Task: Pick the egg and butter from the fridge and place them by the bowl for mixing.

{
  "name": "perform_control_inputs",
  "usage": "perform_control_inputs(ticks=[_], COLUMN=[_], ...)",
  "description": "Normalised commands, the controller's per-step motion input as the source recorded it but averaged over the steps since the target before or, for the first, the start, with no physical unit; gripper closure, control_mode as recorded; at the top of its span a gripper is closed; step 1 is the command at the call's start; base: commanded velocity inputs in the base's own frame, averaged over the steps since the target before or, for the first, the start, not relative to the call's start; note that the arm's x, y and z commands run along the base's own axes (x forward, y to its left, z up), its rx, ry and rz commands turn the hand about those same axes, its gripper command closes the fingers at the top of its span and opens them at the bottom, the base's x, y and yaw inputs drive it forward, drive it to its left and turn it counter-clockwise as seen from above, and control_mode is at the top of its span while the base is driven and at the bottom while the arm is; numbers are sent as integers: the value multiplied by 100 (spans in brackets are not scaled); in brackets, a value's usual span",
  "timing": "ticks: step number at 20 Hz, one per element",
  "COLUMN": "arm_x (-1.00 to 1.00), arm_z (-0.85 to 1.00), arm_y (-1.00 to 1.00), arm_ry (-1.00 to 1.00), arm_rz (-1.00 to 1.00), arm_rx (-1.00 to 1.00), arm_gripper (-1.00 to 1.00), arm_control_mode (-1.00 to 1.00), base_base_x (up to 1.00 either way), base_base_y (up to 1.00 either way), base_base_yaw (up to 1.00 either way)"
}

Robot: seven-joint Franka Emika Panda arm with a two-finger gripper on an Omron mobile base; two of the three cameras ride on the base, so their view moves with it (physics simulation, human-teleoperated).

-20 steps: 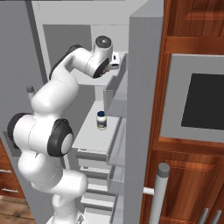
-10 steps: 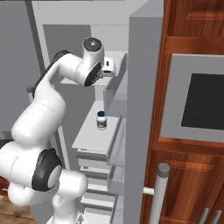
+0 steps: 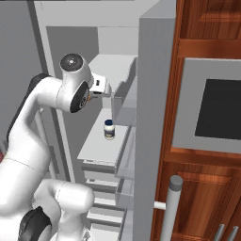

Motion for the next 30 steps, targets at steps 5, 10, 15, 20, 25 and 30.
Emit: perform_control_inputs(ticks=[5,10,15,20,25,30], arm_x=[-85,-73,-67,-54,-3,0], arm_z=[-15,-22,-26,-35,-6,0], arm_y=[19,20,15,13,5,0], arm_ry=[0,1,4,9,1,0], arm_rz=[-4,-4,-7,-11,-2,0], arm_rx=[0,1,3,2,-1,0], arm_gripper=[100,100,100,100,100,100], arm_control_mode=[-100,-100,-100,-100,100,100], base_base_x=[0,0,0,0,0,-32], base_base_y=[0,0,0,0,0,7], base_base_yaw=[0,0,0,0,0,5])
